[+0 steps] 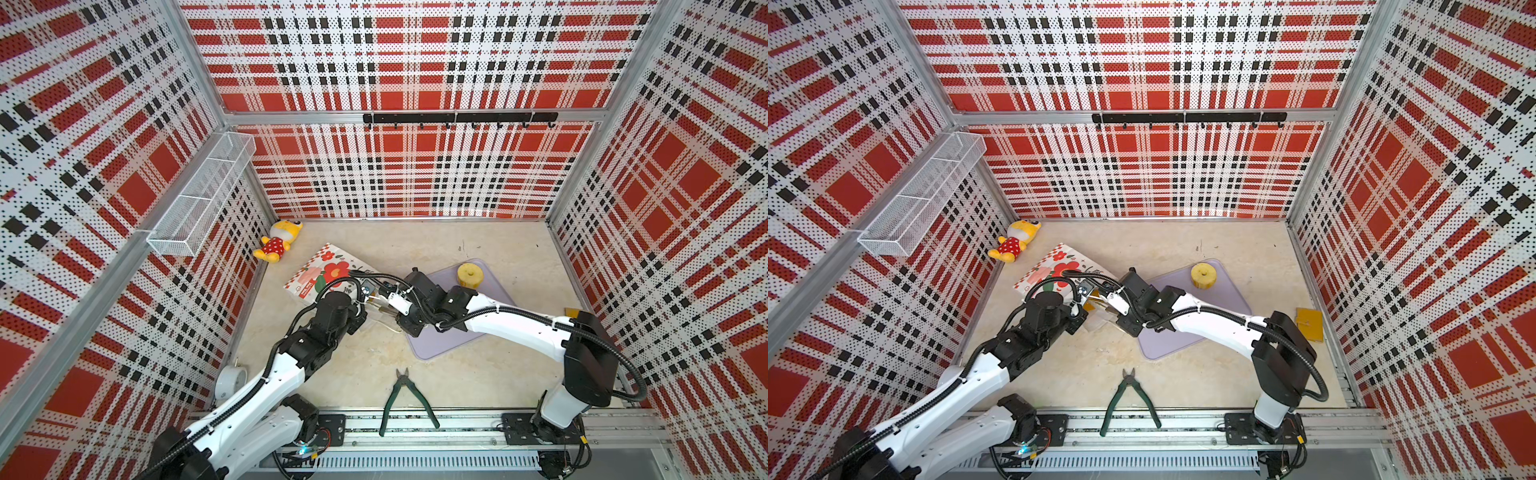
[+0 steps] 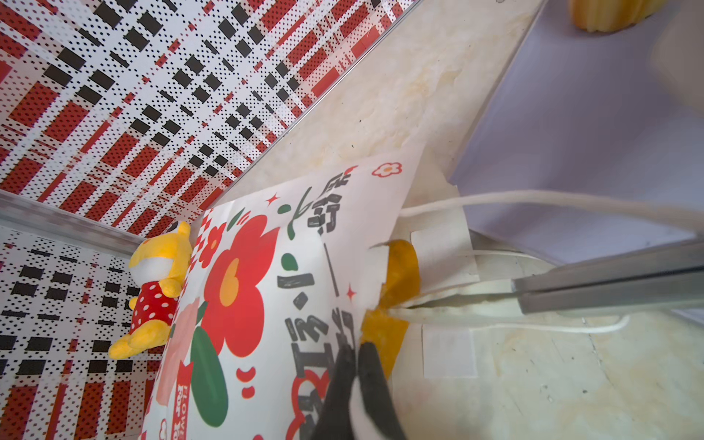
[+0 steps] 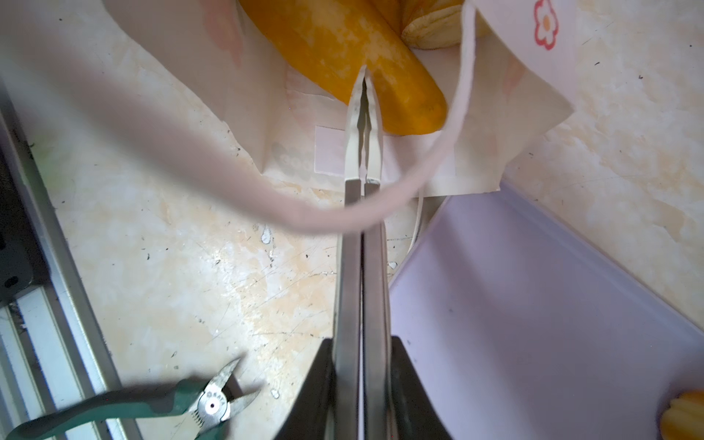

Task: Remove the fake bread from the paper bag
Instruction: 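Insert the open tongs into the bag opening around the yellow baguette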

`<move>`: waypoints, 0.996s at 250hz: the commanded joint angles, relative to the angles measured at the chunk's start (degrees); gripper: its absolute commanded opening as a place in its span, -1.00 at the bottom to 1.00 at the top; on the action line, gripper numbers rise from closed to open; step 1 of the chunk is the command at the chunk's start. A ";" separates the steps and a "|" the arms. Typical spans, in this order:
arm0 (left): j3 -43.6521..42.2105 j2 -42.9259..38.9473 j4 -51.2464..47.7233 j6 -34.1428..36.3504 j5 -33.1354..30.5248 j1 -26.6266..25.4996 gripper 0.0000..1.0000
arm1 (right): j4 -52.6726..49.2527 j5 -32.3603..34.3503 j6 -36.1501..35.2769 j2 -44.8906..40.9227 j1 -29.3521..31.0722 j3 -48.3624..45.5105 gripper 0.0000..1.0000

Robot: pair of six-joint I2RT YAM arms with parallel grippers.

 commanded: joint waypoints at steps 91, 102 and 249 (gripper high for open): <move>1.46 0.49 2.09 -2.76 0.24 -0.08 -1.00 | 6.33 0.25 -4.70 -4.39 0.43 -5.82 -0.41; 1.44 0.38 2.00 -2.87 0.34 -0.03 -1.00 | 7.80 0.21 -6.43 -4.02 0.38 -6.55 -0.39; 1.88 0.66 0.37 -1.57 1.13 -0.08 -1.00 | 22.02 8.98 -18.04 -0.21 0.64 -10.43 -0.05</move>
